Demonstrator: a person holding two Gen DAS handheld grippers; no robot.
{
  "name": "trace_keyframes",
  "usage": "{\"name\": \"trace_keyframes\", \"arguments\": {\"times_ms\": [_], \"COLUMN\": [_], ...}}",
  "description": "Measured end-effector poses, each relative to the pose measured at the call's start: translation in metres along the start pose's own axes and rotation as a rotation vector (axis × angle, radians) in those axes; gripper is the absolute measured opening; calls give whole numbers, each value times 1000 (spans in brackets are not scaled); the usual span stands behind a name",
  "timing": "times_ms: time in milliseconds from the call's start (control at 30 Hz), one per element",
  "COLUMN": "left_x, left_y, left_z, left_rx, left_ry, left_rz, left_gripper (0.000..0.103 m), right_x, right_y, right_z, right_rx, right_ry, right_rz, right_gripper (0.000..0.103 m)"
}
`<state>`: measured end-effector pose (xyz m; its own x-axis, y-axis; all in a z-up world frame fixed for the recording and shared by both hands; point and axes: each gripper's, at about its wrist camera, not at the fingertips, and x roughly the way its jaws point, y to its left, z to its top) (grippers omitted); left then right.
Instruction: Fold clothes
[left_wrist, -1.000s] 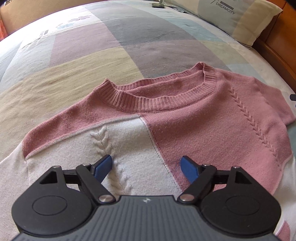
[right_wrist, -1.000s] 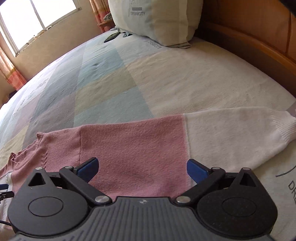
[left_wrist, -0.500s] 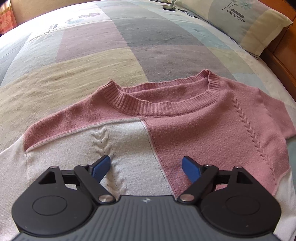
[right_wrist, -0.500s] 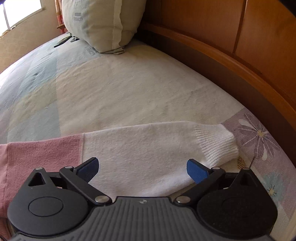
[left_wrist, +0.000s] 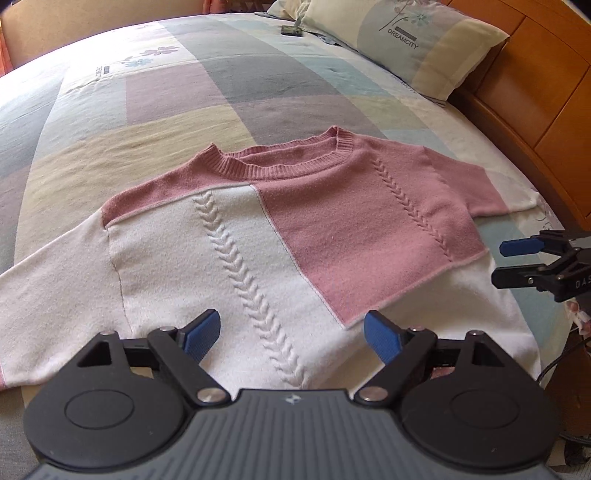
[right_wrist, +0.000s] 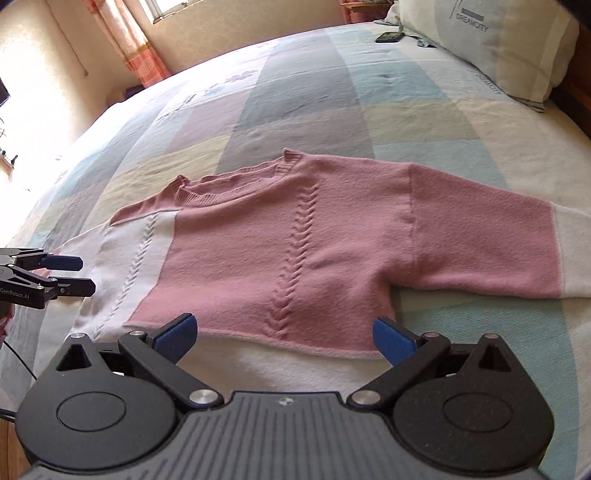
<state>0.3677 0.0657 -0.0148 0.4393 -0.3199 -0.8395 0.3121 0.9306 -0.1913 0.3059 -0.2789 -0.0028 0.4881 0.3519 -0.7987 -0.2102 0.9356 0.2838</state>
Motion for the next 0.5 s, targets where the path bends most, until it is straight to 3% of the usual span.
{"name": "trace_keyframes", "arguments": {"times_ms": [267, 500], "left_x": [3, 6], "left_y": [16, 23], "left_z": [-60, -88], "left_rx": [-75, -94], "left_ry": [7, -54], "left_rz": [-65, -50], "left_gripper": [85, 85], "right_x": [56, 69], "right_y": [51, 68], "right_z": [-50, -75], "right_rx": [-73, -163], "right_ry": [145, 92], "right_rz": [-85, -191], "right_gripper": [103, 103]}}
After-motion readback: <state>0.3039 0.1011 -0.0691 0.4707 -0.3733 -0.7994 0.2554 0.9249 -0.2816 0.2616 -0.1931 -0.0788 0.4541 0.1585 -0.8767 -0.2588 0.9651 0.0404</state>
